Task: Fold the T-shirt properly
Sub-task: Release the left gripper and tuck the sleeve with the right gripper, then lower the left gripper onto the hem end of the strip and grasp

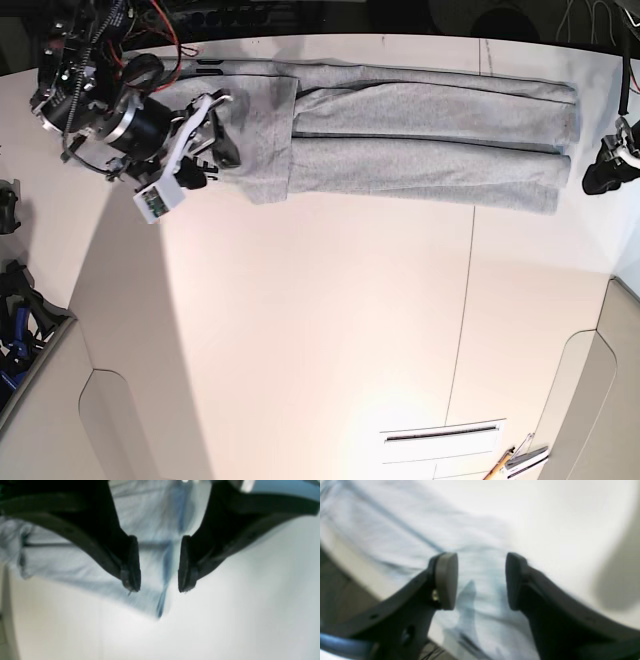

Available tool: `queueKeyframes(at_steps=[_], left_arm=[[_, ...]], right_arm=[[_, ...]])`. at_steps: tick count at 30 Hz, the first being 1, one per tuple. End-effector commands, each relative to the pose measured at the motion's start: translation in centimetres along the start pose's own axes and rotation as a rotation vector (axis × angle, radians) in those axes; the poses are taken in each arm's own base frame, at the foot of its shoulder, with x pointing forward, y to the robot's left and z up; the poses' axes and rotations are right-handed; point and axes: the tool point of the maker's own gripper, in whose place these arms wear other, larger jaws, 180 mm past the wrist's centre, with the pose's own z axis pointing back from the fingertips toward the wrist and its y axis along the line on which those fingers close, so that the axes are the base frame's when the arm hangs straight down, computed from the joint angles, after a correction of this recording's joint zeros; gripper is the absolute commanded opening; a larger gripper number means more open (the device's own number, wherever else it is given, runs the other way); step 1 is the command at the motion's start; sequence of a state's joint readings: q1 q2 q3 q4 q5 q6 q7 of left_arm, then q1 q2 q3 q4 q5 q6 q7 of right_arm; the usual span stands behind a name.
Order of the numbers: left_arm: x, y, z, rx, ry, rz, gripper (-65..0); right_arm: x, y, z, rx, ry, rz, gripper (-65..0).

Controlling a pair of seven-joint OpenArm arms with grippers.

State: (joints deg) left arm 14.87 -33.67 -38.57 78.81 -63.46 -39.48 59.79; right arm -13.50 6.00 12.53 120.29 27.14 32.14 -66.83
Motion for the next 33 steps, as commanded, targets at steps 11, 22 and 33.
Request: queueKeyframes(at_steps=[11, 22, 33], left_arm=[[-1.2, 0.6, 1.4, 0.013, 0.020, -0.011, -31.6], [-3.3, 2.9, 1.1, 0.025, 0.018, 0.135, -30.1], [-5.8, 0.3, -1.1, -0.074, -0.002, 0.269, -30.1]], right_arm=[[0.5, -9.1, 6.0, -0.285, -0.145, -0.137, -34.6], [0.7, -10.0, 7.2, -0.300, -0.190, -0.175, -34.6], [0.9, -9.7, 7.2, -0.283, -0.204, -0.179, -34.6]])
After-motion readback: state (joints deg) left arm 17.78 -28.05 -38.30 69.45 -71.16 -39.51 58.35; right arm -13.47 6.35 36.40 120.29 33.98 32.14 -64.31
